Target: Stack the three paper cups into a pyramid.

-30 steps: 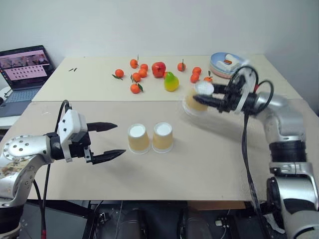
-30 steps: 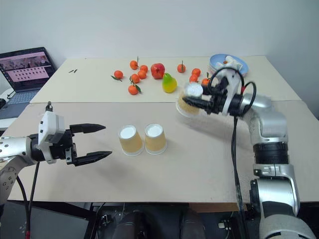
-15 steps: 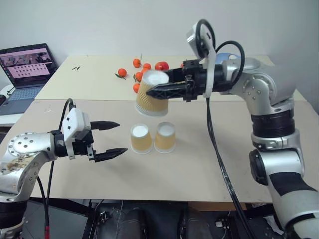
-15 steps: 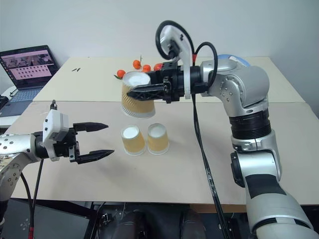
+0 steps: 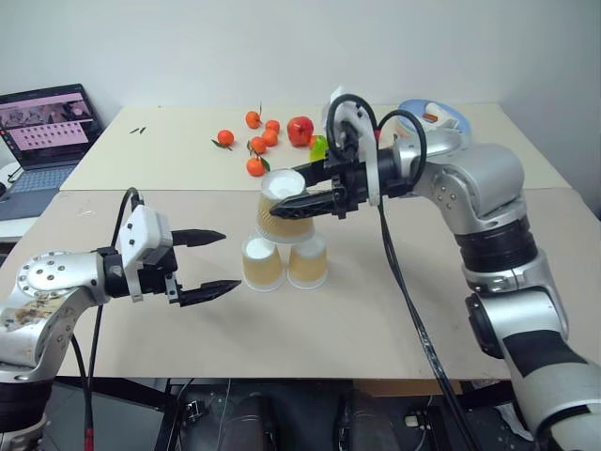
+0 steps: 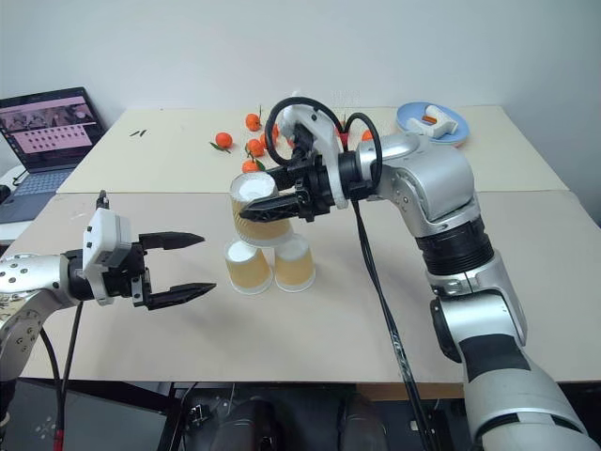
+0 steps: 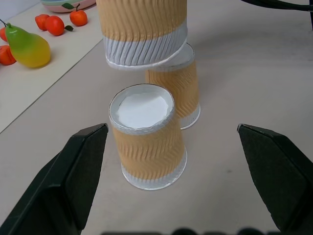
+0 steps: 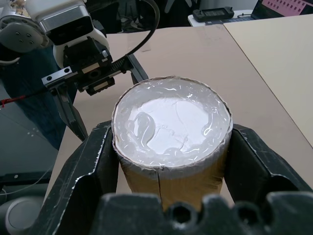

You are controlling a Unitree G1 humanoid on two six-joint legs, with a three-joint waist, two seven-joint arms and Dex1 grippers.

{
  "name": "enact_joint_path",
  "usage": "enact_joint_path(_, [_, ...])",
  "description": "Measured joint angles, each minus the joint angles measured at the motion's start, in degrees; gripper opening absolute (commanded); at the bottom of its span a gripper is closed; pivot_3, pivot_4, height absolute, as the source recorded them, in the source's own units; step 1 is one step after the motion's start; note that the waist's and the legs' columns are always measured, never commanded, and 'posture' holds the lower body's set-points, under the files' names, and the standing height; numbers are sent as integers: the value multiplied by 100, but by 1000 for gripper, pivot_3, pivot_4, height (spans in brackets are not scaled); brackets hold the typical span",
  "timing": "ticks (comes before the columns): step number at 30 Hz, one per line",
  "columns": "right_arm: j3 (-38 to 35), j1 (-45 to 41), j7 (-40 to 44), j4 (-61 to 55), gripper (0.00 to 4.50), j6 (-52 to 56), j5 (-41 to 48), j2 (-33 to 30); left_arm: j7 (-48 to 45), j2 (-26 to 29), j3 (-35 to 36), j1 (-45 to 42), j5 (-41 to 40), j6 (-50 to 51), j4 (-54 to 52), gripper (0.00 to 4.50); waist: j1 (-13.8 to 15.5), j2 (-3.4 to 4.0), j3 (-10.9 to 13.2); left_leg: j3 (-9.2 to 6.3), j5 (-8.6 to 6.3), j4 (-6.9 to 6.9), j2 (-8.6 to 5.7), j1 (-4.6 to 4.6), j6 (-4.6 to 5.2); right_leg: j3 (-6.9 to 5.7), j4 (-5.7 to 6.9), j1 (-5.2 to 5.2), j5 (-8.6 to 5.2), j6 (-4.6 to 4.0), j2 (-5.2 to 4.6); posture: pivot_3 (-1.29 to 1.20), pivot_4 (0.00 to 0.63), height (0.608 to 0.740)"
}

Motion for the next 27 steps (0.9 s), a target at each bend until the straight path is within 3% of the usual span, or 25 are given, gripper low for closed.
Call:
enact_joint_path(15, [241, 196, 230, 327, 2727, -341, -334, 113, 63, 1, 1, 1, -10, 14, -105, 4500, 4, 0, 0, 0, 0, 0, 0, 1, 0, 0, 0, 0, 0, 0, 0, 0, 150, 638])
enact_joint_path(16, [242, 196, 248, 384, 3711, -407, -367, 124, 67, 1, 1, 1, -14, 16, -105, 4500, 3, 0, 0, 0, 0, 0, -1, 1, 0, 0, 0, 0, 0, 0, 0, 0, 150, 638])
enact_joint_path(19, [251, 196, 257, 549, 4441, -517, -488, 126, 81, 1, 1, 1, -19, 17, -105, 4500, 7, 0, 0, 0, 0, 0, -1, 2, 0, 0, 0, 1, 0, 0, -1, 0, 150, 638])
enact_joint_path(27, [218, 195, 381, 641, 4441, -517, -472, 139, 101, 1, 1, -5, -44, 23, -105, 4500, 3, 0, 0, 0, 0, 0, -1, 0, 0, 0, 0, 0, 0, 0, -1, 0, 150, 638])
